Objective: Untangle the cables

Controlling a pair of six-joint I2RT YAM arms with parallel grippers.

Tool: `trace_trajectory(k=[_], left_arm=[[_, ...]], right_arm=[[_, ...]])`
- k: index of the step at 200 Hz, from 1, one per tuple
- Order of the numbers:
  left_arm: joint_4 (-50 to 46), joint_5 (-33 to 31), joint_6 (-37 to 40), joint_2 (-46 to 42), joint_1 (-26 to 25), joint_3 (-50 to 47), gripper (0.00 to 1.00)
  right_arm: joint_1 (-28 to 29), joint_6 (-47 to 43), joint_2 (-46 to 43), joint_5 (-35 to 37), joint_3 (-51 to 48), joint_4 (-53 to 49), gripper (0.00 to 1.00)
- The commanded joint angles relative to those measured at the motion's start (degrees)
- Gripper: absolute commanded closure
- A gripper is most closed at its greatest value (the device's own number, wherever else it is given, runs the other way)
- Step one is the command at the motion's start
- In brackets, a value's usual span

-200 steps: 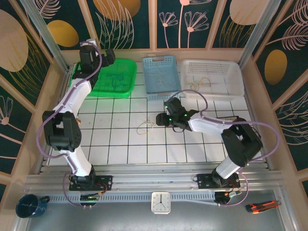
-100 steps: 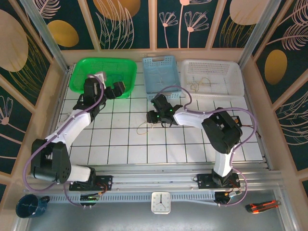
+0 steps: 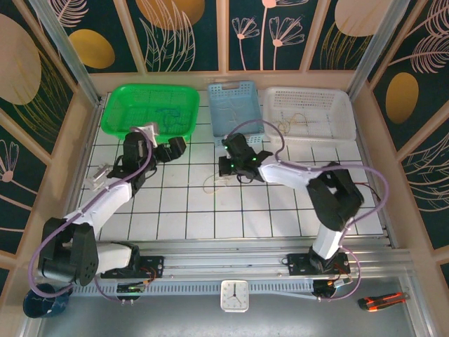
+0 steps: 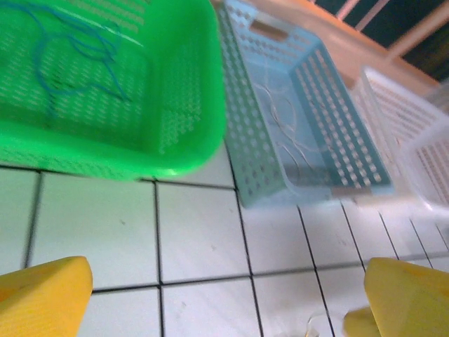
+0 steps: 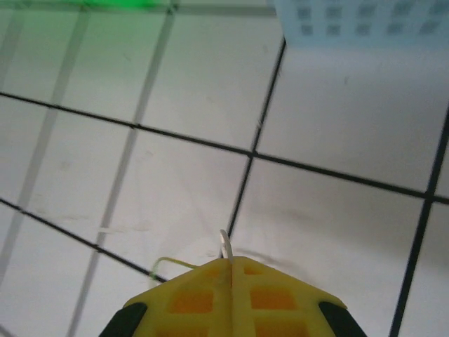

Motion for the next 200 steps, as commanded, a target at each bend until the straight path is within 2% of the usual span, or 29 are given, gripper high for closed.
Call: trace_trajectory(k=[1,28,68,110,200], left_arm=[[6.8,6.0,-0.1,-1.4,-2.6,-3.6,0.01],[13.0,9.1,-1.0,-1.7,-4.9,-7.2,0.01],[19.1,9.1,-0.7,-0.9,-8.5,-8.5,0.01],[21.7,10.5,2.5,1.9,-11.1,-6.7,0.01],[25.6,10.6,2.8,7.0,-15.2,-2.2,0.03]], right_arm=[[-0.6,0.3,-7.7,1.7,-1.5,-0.8,1.0],[-1.8,0.7,-13.5,1.2,-2.3,-1.8,1.0],[-4.1,1.4,-19.6,-0.5,-2.6,-2.5,1.0],[-5.3,1.4,-23.2,-3.3,-2.4,-3.6,1.0],[-6.6,0.5,-27.0,-8.3,-2.1,-3.3,1.0]])
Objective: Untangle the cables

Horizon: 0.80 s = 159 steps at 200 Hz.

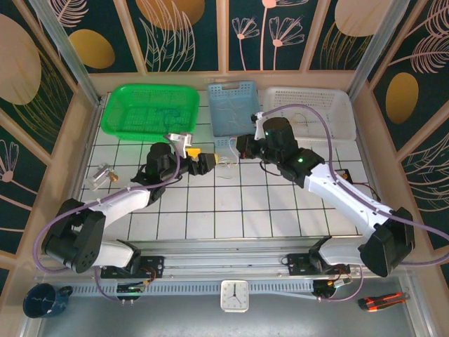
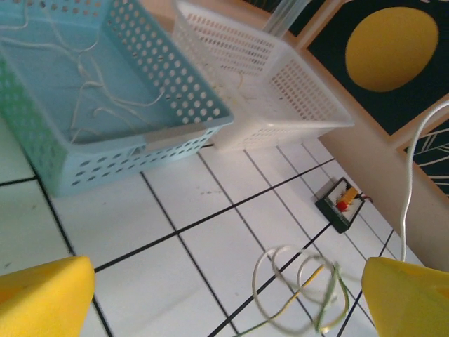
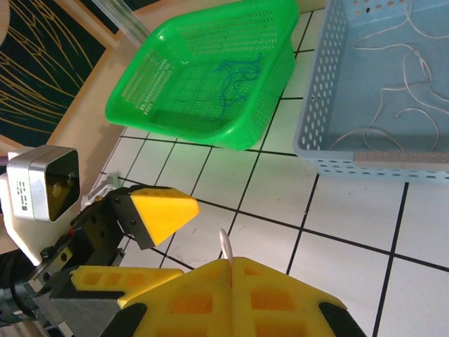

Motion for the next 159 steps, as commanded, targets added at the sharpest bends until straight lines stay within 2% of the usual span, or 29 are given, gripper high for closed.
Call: trace_trajectory(k=[1,51,108,159], left_arm=[[3.9,1.4,1.1,0.3,-1.3,1.7,0.03],[8.9,0.1,-1.0,-1.2,-3.7,-2.8,0.03],[16.5,-0.1,-1.6,1.4,-5.8,-9.2,0.03],[19.3,0.6,0.4,3.6,-7.7,-9.3,0.03]], right_arm=[[-0.4,0.2,-2.5,-1.8,-0.3,-0.1,1.0],[-0.6,1.2,-3.9,-1.4,0.5,0.6,1.0],[-0.7,2.8,-5.7,-0.5,3.3,0.8,1.0],[-0.7,5.9,-6.3,-0.3,5.4,3.1,1.0]])
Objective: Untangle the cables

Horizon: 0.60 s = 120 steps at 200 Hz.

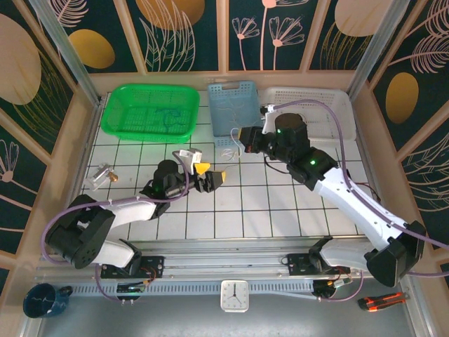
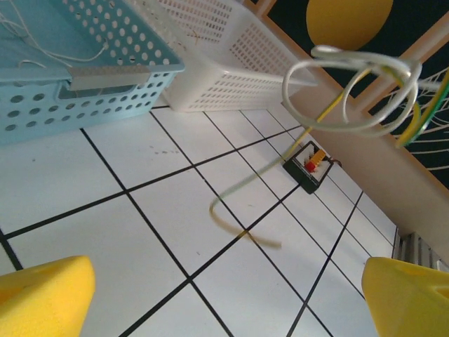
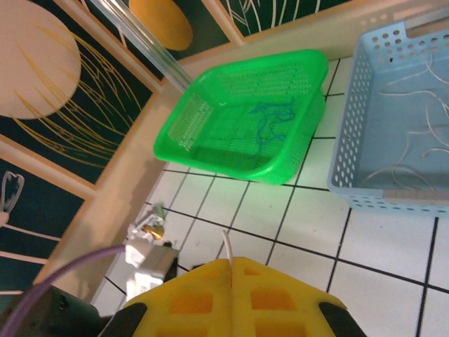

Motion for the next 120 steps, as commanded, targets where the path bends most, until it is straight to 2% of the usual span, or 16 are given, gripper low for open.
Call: trace_trajectory(k=[1,73,120], left_arm=[[5.1,1.0,1.7,1.0,-1.0,0.4,0.03],[5.6,-0.1,4.7,5.4,-3.7,6.1,0.04],[8.2,-1.6,4.6,9.3,-4.7,10.1,0.04]], right_arm=[[-0.3,2.4,-1.5,0.8,2.5,2.6,1.0],[-0.2,6.3,-2.6,3.7,3.2,5.5,1.0],[3.0,9.1,-2.6,4.7,2.6,8.7,1.0]])
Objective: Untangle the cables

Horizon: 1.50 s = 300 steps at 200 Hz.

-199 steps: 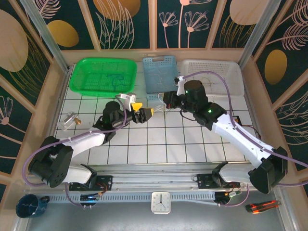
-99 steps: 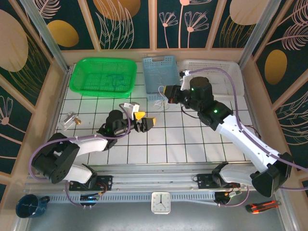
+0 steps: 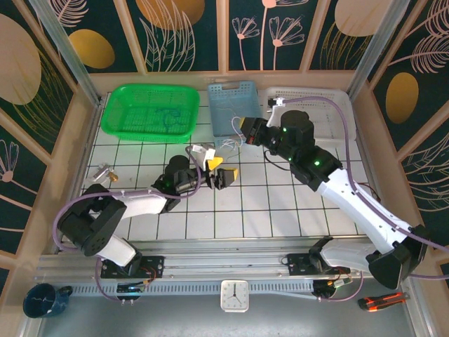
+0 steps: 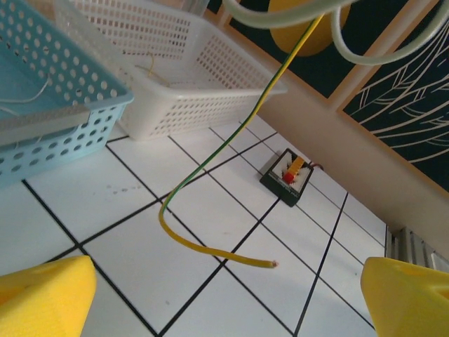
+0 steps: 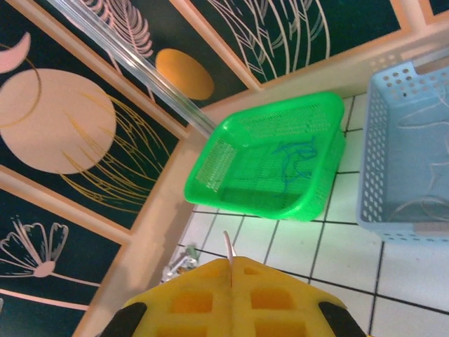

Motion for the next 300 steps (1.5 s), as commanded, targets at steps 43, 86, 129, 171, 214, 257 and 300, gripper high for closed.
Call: trace_trajectory(k=[43,86,129,171,214,257,300], left_arm=[[7.8,-2.4,0.2,6.2,-1.3,6.5,0.04],[10.2,-4.6,-0.4,8.0,-1.5,7.5,0.31],[11.1,-5.0,-2.0,8.6,-1.5,5.4,1.0],[12.5,-5.7,-3.2,5.8,-1.5,-0.7,1.0],[11.8,-11.1,-4.6,0.3,-1.5,-7.5,1.0],[2.8,-19.0,-3.6,-8.2,-1.4,-10.0,1.0],[-10.3,-20.9,1.3,-13.1,-1.2,-2.6,1.0]], right_arm=[[5.0,3.6,-1.2,3.5,0.4,6.8,1.0],[6.0,4.2,-0.8,4.3,0.7,7.3,1.0],[3.3,2.8,-2.2,6.2,3.0,5.6,1.0],[-7.4,3.5,-4.6,1.7,5.3,4.5,1.0],[-18.4,2.9,-7.2,-0.9,4.9,1.7,1.0],[-24.9,2.4,-10.7,-1.7,1.3,-0.3,1.0],[-25.4,2.3,-14.5,-2.4,-4.8,-1.8,1.0]])
